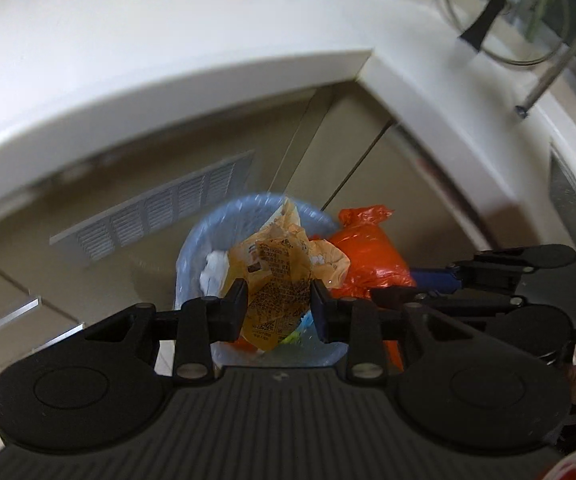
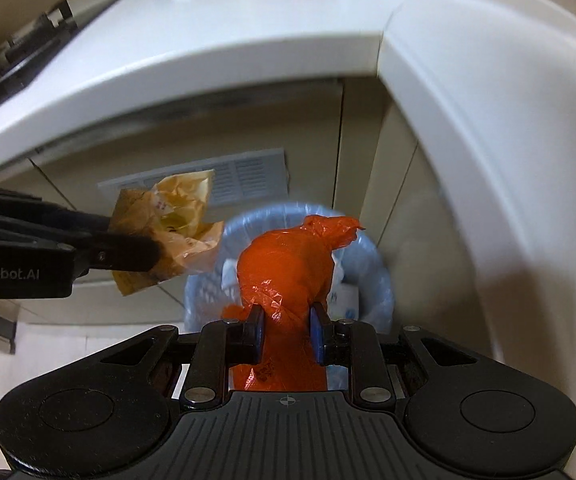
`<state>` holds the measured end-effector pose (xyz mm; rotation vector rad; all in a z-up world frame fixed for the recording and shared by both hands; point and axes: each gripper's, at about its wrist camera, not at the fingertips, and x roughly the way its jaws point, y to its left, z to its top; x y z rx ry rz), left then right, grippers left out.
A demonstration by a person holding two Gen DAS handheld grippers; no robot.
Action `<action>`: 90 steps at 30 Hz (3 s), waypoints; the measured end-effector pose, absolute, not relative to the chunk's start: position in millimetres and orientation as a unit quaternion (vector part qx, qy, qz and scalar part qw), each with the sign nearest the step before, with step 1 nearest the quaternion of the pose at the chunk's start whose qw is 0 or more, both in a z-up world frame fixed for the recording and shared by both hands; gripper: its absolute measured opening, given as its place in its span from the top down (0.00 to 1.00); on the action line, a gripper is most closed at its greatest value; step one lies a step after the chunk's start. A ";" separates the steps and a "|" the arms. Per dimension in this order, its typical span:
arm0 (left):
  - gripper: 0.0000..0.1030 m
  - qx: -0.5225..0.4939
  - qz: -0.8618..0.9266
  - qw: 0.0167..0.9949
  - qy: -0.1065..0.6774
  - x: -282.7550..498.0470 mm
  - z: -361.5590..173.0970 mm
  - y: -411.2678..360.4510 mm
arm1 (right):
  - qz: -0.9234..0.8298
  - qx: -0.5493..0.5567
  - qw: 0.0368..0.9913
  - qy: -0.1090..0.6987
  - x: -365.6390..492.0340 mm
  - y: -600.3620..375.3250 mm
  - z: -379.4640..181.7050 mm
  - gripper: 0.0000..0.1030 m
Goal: Collect trash
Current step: 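Carry the plastic bag and paper bag down over the wastebasket with both grippers, then open both grippers to drop the paper bag and plastic bag into the wastebasket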
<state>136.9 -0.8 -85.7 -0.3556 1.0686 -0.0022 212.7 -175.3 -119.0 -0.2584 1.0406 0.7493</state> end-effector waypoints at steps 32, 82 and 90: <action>0.71 -0.176 0.028 0.803 0.568 149.1 -145.2 4.3 | 0.339 -0.164 0.731 0.569 223.1 -151.8 -196.9 0.78; 0.52 -0.178 0.043 0.778 0.601 192.4 -245.7 1.2 | 0.358 -0.163 0.754 0.526 268.5 -140.2 -286.6 0.53; 0.49 -0.196 0.034 0.795 0.574 173.8 -206.9 5.3 | 0.360 -0.166 0.769 0.502 244.8 -151.4 -254.0 0.44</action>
